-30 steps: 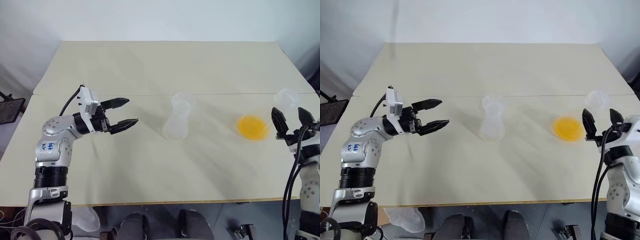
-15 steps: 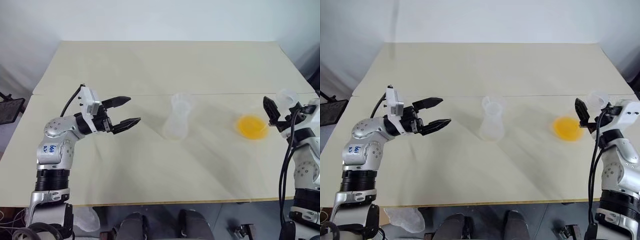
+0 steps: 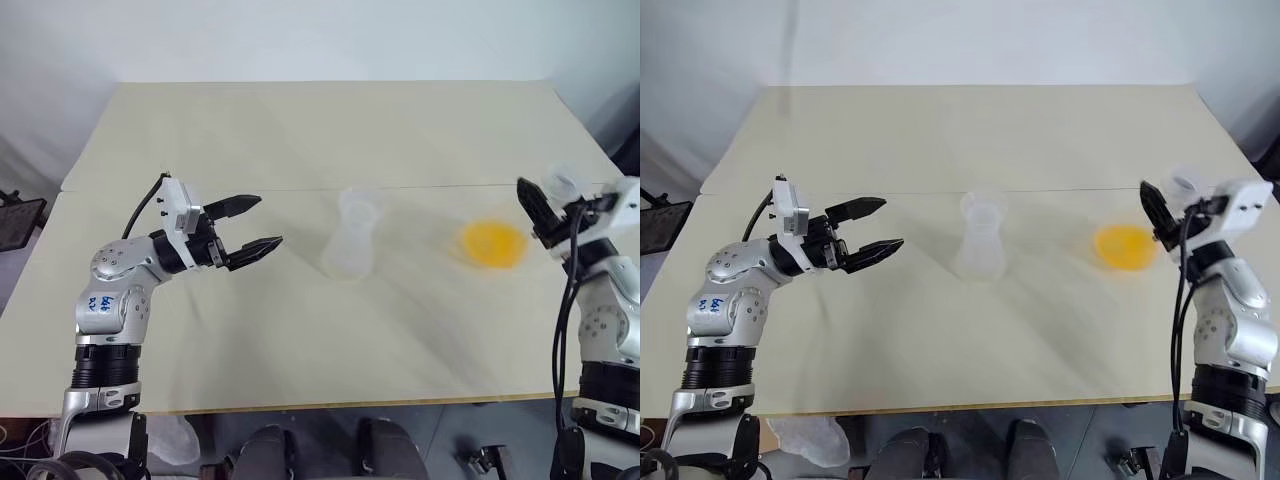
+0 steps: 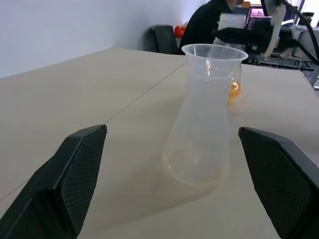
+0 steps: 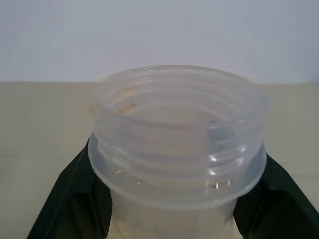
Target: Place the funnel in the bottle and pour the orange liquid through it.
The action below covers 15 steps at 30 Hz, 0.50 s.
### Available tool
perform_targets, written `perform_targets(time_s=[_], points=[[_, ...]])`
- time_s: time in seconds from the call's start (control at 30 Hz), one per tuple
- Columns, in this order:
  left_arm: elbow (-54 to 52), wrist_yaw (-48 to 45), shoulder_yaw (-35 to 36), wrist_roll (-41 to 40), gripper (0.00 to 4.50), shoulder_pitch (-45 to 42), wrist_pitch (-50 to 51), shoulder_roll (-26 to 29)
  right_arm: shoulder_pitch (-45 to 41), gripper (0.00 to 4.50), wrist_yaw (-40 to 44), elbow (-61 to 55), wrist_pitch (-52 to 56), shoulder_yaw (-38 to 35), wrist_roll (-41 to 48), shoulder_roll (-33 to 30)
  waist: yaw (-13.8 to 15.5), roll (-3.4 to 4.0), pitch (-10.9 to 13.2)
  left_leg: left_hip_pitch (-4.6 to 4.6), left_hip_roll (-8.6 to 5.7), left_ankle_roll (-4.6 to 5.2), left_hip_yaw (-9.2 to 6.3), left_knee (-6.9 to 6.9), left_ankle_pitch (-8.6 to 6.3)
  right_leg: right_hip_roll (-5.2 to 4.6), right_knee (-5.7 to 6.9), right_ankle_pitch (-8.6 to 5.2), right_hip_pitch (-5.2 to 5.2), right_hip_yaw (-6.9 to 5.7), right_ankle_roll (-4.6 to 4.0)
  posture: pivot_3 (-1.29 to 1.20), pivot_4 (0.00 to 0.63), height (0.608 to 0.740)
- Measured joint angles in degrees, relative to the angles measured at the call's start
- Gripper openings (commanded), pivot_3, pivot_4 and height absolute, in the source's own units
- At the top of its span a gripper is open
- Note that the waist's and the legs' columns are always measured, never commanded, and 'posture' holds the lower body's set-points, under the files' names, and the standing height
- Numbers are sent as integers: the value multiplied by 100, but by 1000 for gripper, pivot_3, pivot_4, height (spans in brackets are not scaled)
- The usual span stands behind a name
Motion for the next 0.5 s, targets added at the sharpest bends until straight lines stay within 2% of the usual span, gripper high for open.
perform_targets(time_s=[0.23,0.37,0.5], points=[[-20,93,-23,-19,4500,-11,1,-129,-669,2491,-111,-778,53,1525,-1196,-130,-13,0,0,-5,-2,0,-6,-1,0,-2,0,0,-1,-5,0,0,150,740],[-53,149,-50,-21,4500,-5,1,-228,-787,2491,-161,-710,-979,2254,-2304,-126,26,0,0,-12,-11,0,-7,1,0,-7,-1,0,-4,-8,0,0,150,740],[-123,244,-76,-21,4500,35,1,-296,-1073,2491,-310,-474,-2119,2640,-3194,-114,-10,0,0,-13,-7,0,-11,0,0,-6,-2,0,-5,-11,0,0,150,740]])
